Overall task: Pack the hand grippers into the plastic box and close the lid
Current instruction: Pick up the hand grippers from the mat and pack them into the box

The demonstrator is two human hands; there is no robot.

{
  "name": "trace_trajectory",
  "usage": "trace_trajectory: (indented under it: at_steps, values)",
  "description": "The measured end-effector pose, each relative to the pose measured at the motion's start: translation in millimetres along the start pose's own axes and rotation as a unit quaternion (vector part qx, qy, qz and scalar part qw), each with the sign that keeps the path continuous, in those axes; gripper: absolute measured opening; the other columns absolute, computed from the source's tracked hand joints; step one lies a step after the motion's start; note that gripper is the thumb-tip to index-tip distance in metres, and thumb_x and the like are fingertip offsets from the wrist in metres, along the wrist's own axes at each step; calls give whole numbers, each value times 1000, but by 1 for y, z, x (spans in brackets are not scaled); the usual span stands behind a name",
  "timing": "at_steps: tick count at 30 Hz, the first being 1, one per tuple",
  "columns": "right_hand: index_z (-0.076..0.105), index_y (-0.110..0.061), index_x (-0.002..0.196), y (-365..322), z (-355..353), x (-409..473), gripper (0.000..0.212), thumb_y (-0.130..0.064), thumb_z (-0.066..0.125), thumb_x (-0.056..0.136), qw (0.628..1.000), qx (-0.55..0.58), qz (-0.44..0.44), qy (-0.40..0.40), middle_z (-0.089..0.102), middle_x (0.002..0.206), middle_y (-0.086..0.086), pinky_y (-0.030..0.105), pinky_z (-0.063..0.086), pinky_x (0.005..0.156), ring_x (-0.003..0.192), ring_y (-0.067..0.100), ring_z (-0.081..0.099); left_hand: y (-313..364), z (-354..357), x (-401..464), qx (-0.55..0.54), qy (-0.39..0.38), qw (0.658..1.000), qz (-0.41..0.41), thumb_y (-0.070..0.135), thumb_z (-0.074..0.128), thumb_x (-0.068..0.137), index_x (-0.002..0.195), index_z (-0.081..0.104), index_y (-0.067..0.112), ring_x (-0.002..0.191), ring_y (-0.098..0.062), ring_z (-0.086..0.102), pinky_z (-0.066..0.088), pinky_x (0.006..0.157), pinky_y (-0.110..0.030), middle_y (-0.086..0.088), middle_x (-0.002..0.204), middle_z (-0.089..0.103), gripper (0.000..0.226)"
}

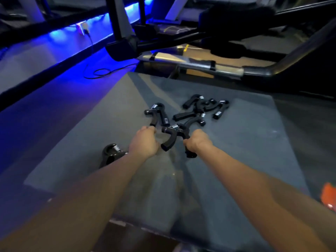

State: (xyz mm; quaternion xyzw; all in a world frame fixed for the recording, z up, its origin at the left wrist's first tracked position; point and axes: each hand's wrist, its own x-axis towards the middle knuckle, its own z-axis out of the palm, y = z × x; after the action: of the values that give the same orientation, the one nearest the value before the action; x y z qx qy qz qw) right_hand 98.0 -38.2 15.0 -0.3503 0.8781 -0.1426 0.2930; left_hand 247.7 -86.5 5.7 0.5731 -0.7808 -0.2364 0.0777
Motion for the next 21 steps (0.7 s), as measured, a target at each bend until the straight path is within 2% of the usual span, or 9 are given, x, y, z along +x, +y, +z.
trace_trajectory:
  at_steps: [2, 4, 7, 10, 13, 15, 17, 19, 21]
  values:
    - [53, -9, 84, 32, -40, -8, 13, -20, 58, 87, 1000, 1, 13, 19, 62, 107, 14, 33, 48, 79, 97, 32, 61, 40, 7, -2, -18, -3, 999, 32, 15, 60, 84, 126, 53, 13, 124, -29, 48, 41, 105, -35, -11, 133, 48, 42]
    - [43, -10, 68, 69, -79, -16, 24, -15, 56, 88, 998, 13, 35, 55, 58, 87, 11, 26, 45, 63, 77, 29, 59, 83, 16, -8, -28, -10, 997, 67, 18, 61, 85, 126, 53, 14, 124, -29, 49, 40, 106, -37, -11, 134, 48, 42]
    - [52, -9, 82, 133, -131, -28, 7, -12, 53, 88, 992, 32, 70, 103, 65, 83, 11, 23, 48, 51, 69, 27, 66, 156, 41, -24, -33, -24, 992, 122, 24, 59, 88, 127, 52, 18, 124, -28, 49, 41, 104, -38, -8, 134, 48, 41]
    - [62, -7, 90, 200, -176, -39, 12, -12, 53, 83, 982, 39, 111, 148, 71, 92, 12, 32, 58, 73, 88, 30, 71, 231, 78, -49, -51, -55, 982, 176, 22, 59, 88, 127, 52, 17, 124, -28, 50, 40, 106, -39, -8, 135, 49, 40]
    - [54, -8, 84, 267, -216, -55, 3, -10, 54, 85, 971, 40, 149, 183, 60, 87, 8, 27, 48, 70, 97, 33, 68, 298, 122, -80, -49, -91, 966, 239, 21, 59, 88, 126, 54, 15, 123, -29, 51, 41, 105, -40, -9, 134, 50, 39]
    - [52, -9, 84, 313, -235, -64, 1, -9, 52, 85, 964, 41, 170, 200, 63, 92, 12, 30, 49, 71, 98, 33, 67, 333, 153, -102, -26, -112, 954, 278, 22, 57, 90, 128, 52, 15, 126, -28, 48, 40, 105, -38, -8, 136, 48, 39]
    - [51, -6, 77, 357, -246, -73, 10, -10, 52, 85, 956, 57, 198, 209, 67, 108, 17, 33, 50, 77, 101, 33, 67, 361, 183, -123, 0, -139, 939, 314, 23, 56, 91, 129, 50, 16, 127, -26, 46, 38, 105, -34, -6, 137, 47, 39]
    - [41, -8, 66, 400, -249, -81, 24, -11, 52, 87, 946, 77, 225, 220, 65, 114, 19, 33, 48, 77, 105, 34, 64, 382, 212, -143, 20, -170, 923, 345, 21, 56, 90, 128, 51, 15, 126, -27, 47, 38, 103, -33, -7, 135, 48, 38]
    - [40, -8, 72, 438, -248, -88, 21, -11, 53, 88, 934, 99, 258, 226, 62, 116, 18, 35, 47, 80, 109, 36, 61, 399, 238, -159, 37, -191, 909, 368, 21, 56, 90, 129, 51, 16, 126, -26, 47, 38, 104, -34, -7, 136, 48, 40]
